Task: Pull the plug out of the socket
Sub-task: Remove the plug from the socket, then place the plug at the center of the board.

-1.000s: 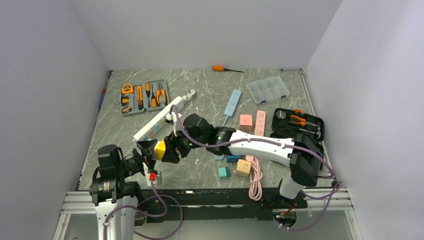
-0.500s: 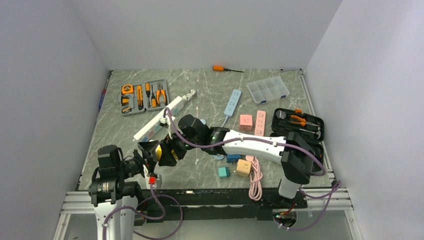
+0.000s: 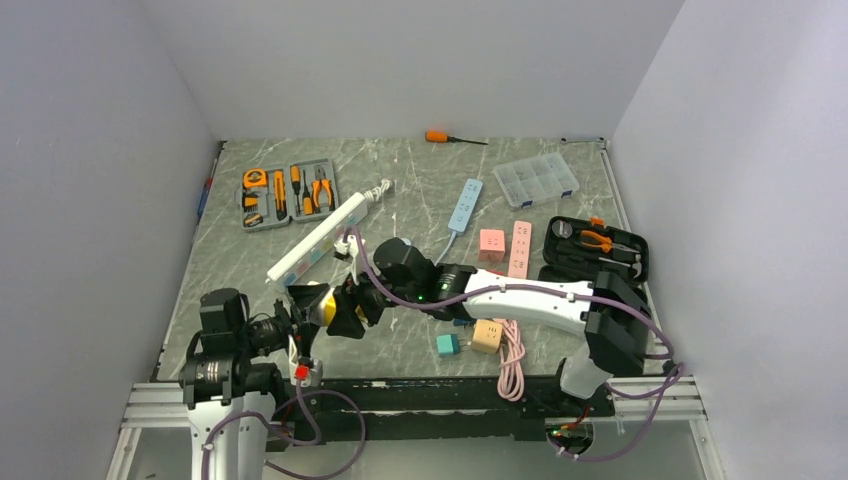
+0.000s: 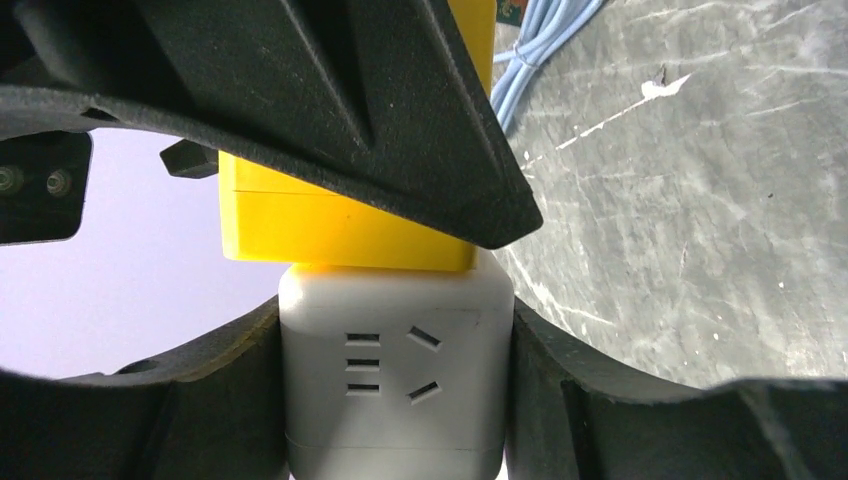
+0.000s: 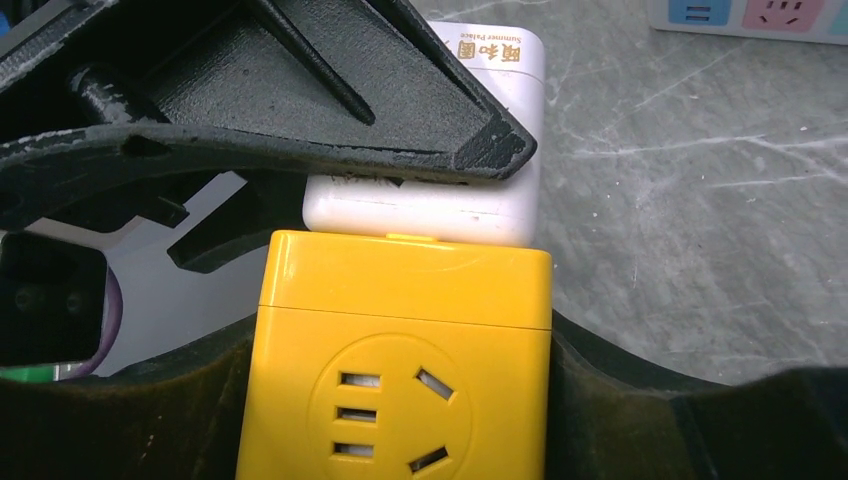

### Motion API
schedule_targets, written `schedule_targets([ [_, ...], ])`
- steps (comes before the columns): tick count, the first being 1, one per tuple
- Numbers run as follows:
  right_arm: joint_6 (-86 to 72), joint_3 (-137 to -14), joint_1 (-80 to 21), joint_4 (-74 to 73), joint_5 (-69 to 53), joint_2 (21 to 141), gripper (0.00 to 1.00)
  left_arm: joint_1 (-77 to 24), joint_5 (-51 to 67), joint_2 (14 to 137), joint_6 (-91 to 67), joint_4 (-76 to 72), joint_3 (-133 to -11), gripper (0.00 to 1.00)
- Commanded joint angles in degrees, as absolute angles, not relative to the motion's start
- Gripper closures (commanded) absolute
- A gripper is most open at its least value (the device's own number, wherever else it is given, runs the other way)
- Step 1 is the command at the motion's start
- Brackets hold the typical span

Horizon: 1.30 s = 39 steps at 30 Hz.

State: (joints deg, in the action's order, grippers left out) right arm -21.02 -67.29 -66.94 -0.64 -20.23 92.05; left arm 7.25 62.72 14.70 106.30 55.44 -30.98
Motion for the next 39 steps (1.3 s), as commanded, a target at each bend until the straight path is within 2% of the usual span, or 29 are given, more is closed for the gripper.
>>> schedule_targets([
  [1, -21.43, -63.7, -66.96, -3.95, -21.01, 85.89, 1.0, 8.09, 58.63, 16.72, 110.99, 50.01, -31.51, 1.0],
  [18, -19.43, -62.17, -66.96, -9.66, -18.58, 81.32, 1.0, 7.95, 47.25, 21.16, 118.26, 53.63, -30.41, 1.0],
  [30, -20.15, -58.31, -66.91, -10.75, -16.21, 77.2, 1.0, 7.73, 45.55, 21.61, 117.22, 52.35, -30.15, 1.0],
  [33, -20.16, -56.74, -66.26, -12.54, -11.18, 75.3, 1.0, 7.5, 46.09, 22.65, 114.42, 50.62, -30.43, 1.0],
  [36, -21.87, -54.15, -60.67, -12.33, -9.84, 72.72, 1.0, 5.91, 46.87, 25.21, 109.02, 47.81, -31.45, 1.0],
  [39, -23.53, -52.54, -55.86, -12.21, -6.56, 69.87, 1.0, -1.8, 40.32, 30.39, 92.01, 38.74, -32.92, 1.0],
])
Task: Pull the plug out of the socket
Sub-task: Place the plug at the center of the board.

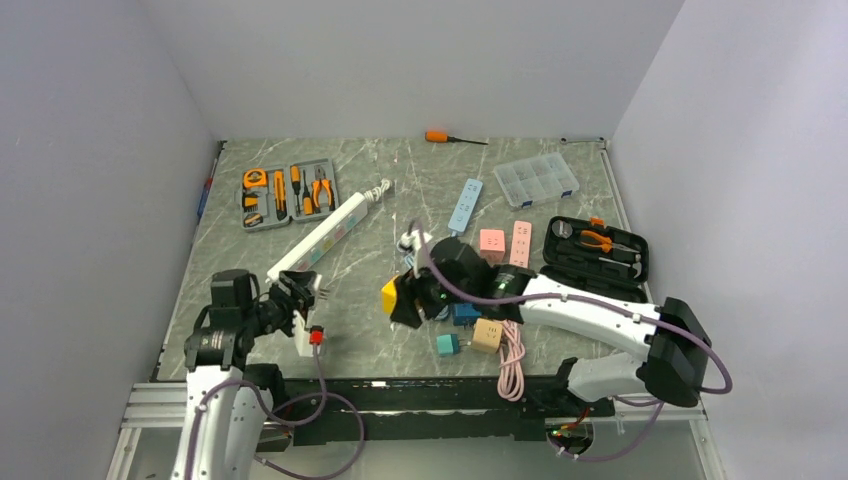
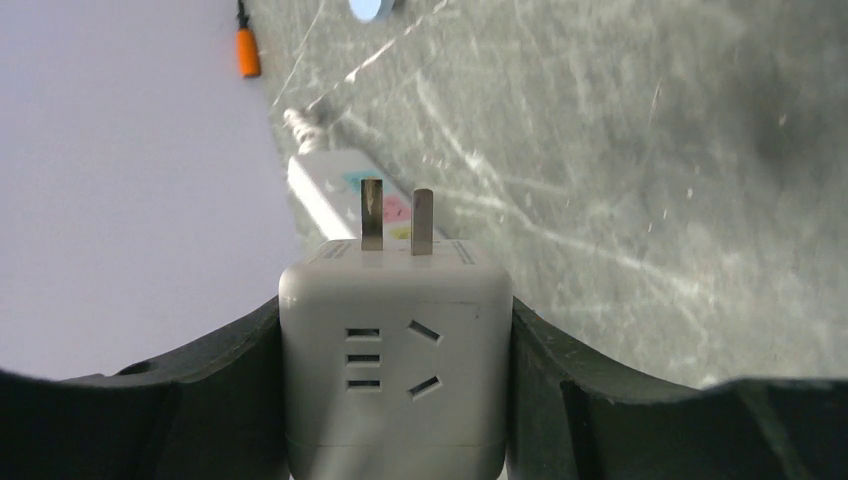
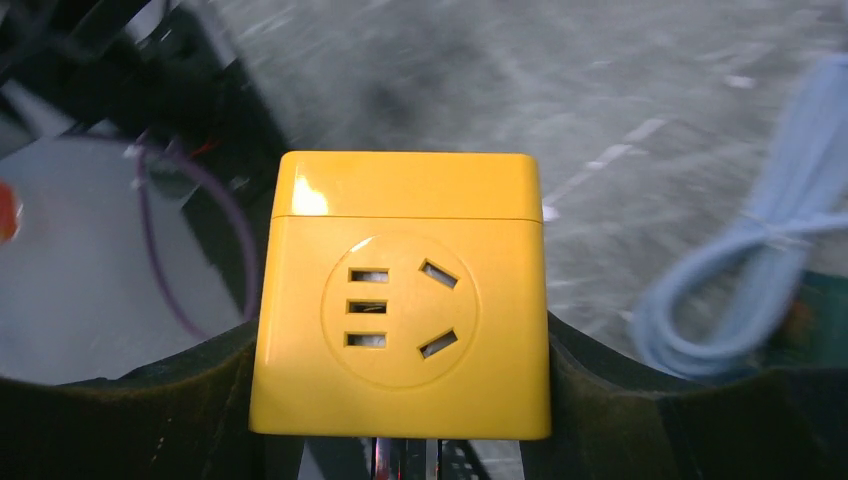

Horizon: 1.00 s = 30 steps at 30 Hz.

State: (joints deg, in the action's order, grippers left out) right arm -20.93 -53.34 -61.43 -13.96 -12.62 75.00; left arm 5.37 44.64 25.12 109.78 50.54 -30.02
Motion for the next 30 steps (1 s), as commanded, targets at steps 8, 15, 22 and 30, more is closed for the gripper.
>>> schedule_targets([
  [8, -25.83, -52.15, -46.9, -19.02, 4.71, 70.19, 1.0, -31.42, 14.7, 51.57, 56.66, 35.31, -44.63, 1.0],
  [15, -28.97, -51.11, -42.48, -23.02, 14.51, 72.58, 1.0, -45.7, 6.28, 68.47, 43.5, 42.89, -57.84, 1.0],
  [22, -29.95, -50.22, -38.84, -23.28, 16.3, 76.49, 1.0, -53.38, 4.01, 76.42, 39.14, 41.96, -61.9, 1.0],
  [30, -29.22, -53.7, -37.56, -21.56, 19.24, 85.32, 1.0, -56.94, 3.76, 77.83, 36.03, 41.33, -62.3, 1.0],
])
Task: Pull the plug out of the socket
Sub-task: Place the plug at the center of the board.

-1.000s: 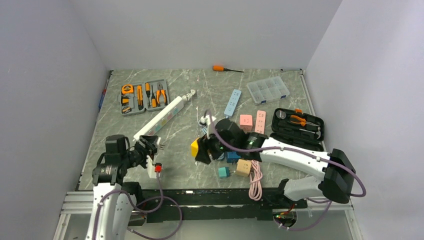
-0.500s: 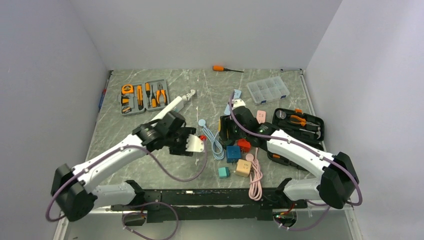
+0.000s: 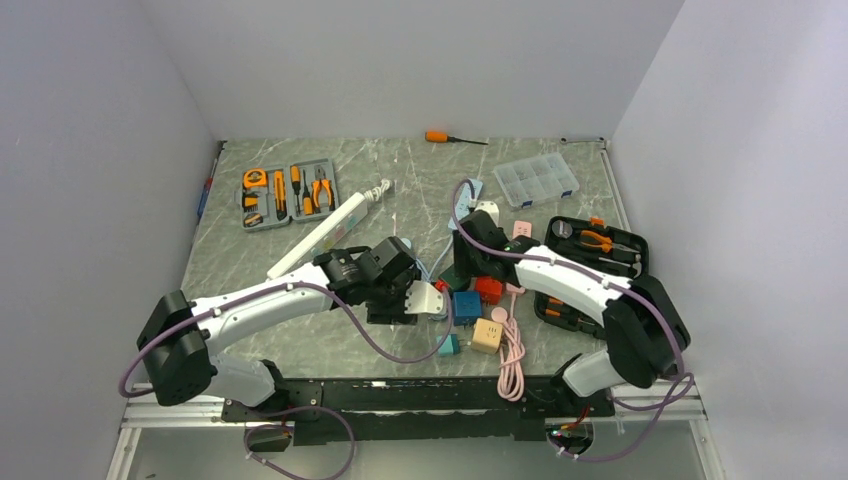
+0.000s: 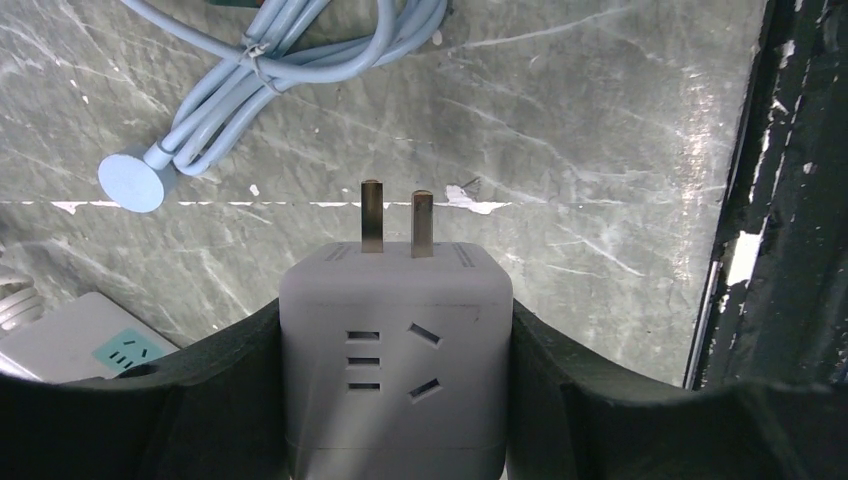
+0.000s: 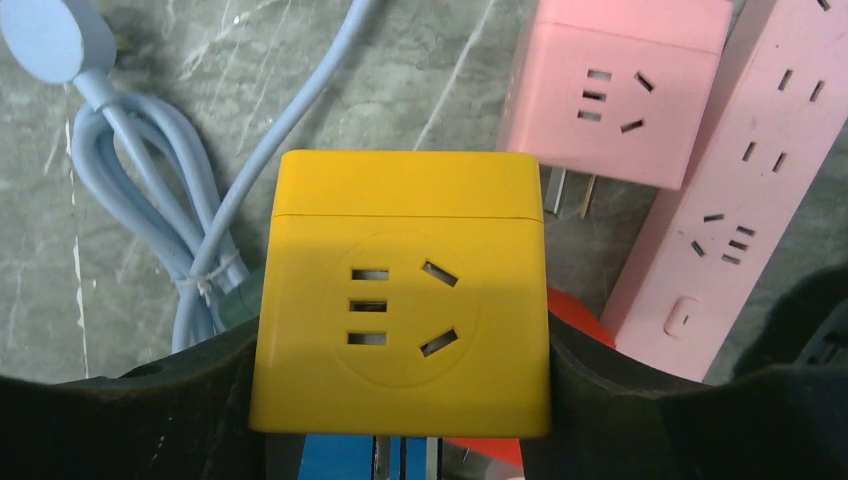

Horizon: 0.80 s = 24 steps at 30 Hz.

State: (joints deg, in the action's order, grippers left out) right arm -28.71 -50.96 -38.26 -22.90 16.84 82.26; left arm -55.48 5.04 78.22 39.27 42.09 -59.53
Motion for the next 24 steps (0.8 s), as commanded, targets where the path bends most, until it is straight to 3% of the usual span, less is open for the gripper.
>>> schedule_targets([
  [1, -29.09, -54.43, -37.38, -21.58, 19.68, 86.12, 1.0, -57.14, 3.66, 77.79, 35.66, 41.38, -62.49, 1.0],
  [13, -27.03, -59.83, -37.25, -21.11, 19.78, 94.41, 1.0, -57.57, 3.99, 75.69, 34.46, 40.86, -60.78, 1.0],
  [16, -27.99, -57.21, -37.27, -20.39, 19.4, 95.24, 0.96, -57.59, 4.25, 75.76, 34.21, 40.86, -60.84, 1.0],
  [19, -28.59, -54.18, -37.15, -20.21, 19.17, 94.68, 0.81, -57.59, 4.45, 75.82, 34.28, 40.31, -60.29, 1.0],
  [24, -28.62, -50.96, -37.28, -20.48, 17.72, 91.13, 0.38, -57.57, 4.88, 76.04, 33.82, 39.01, -59.79, 1.0],
])
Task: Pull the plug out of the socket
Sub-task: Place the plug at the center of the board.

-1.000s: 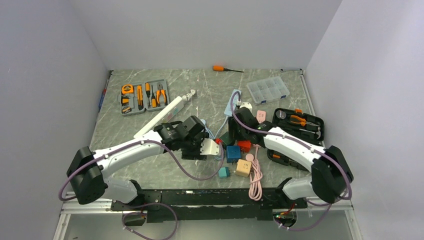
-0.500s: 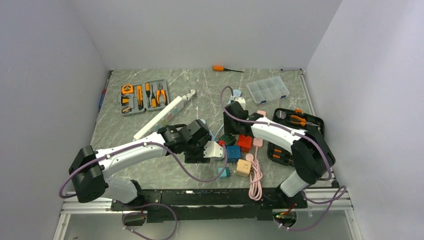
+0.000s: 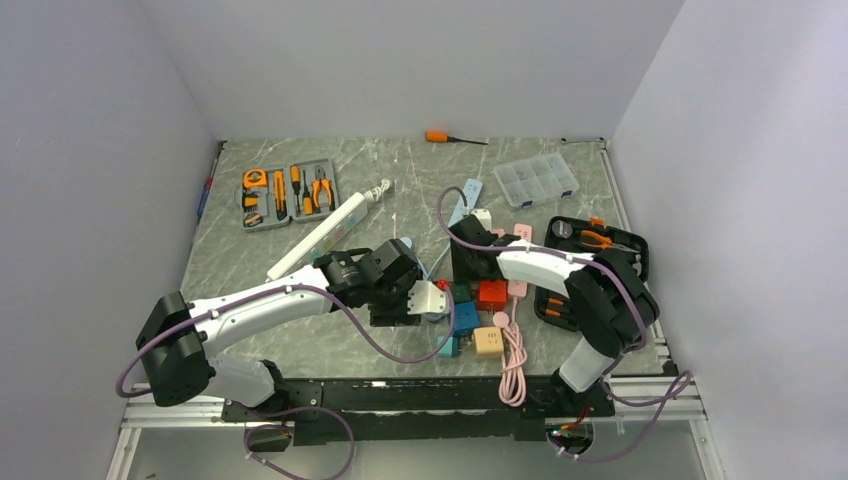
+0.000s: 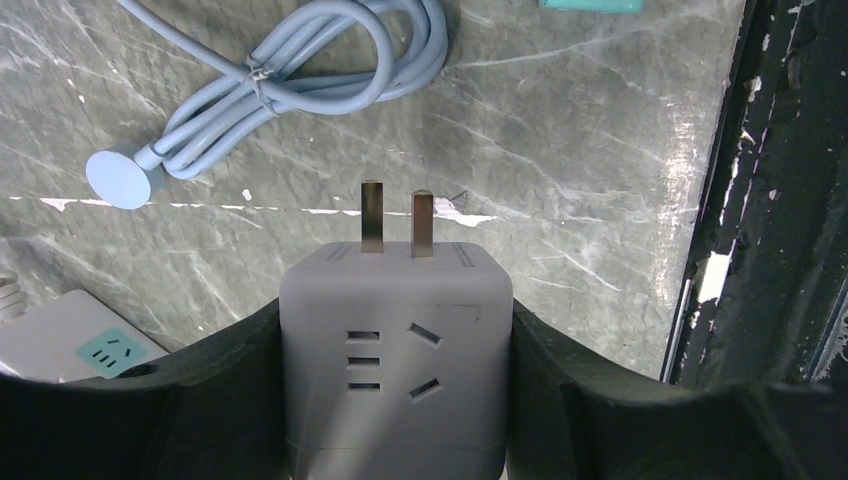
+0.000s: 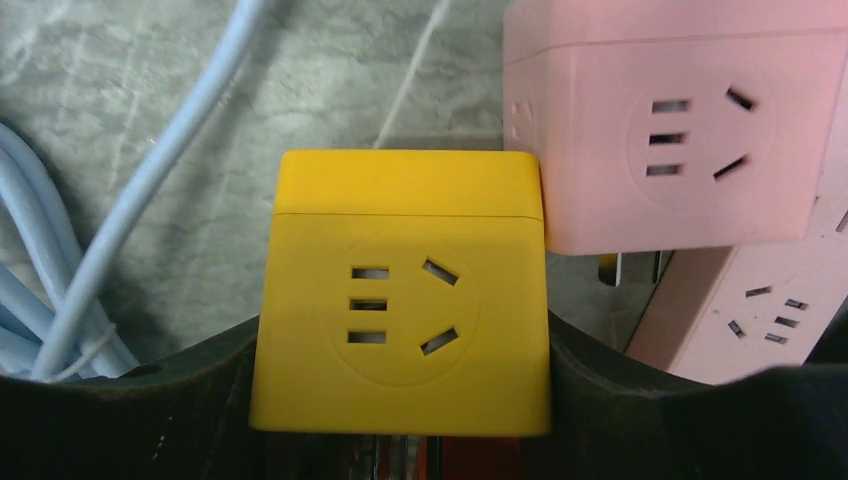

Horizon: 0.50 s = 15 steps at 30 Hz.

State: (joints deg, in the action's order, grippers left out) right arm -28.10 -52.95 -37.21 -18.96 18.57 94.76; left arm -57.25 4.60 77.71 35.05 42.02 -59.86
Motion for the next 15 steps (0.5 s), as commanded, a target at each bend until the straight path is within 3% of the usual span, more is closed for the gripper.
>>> schedule_targets([
  [1, -28.51, -51.01, -37.28, -20.75, 17.73, 90.49, 0.31, -57.57, 4.97, 76.21, 33.69, 38.88, -59.87, 1.0],
  [7, -27.07, -55.45, -37.29, -23.4, 16.9, 87.15, 0.12, -57.48, 4.89, 77.22, 33.01, 37.97, -59.65, 1.0],
  [9, -26.59, -57.8, -37.26, -24.7, 16.44, 85.69, 0.01, -57.48, 5.03, 77.72, 32.67, 37.19, -59.0, 1.0],
  [15, -26.7, -61.86, -37.29, -27.67, 13.64, 76.49, 0.0, -57.48, 8.25, 79.31, 29.76, 34.17, -55.96, 1.0],
])
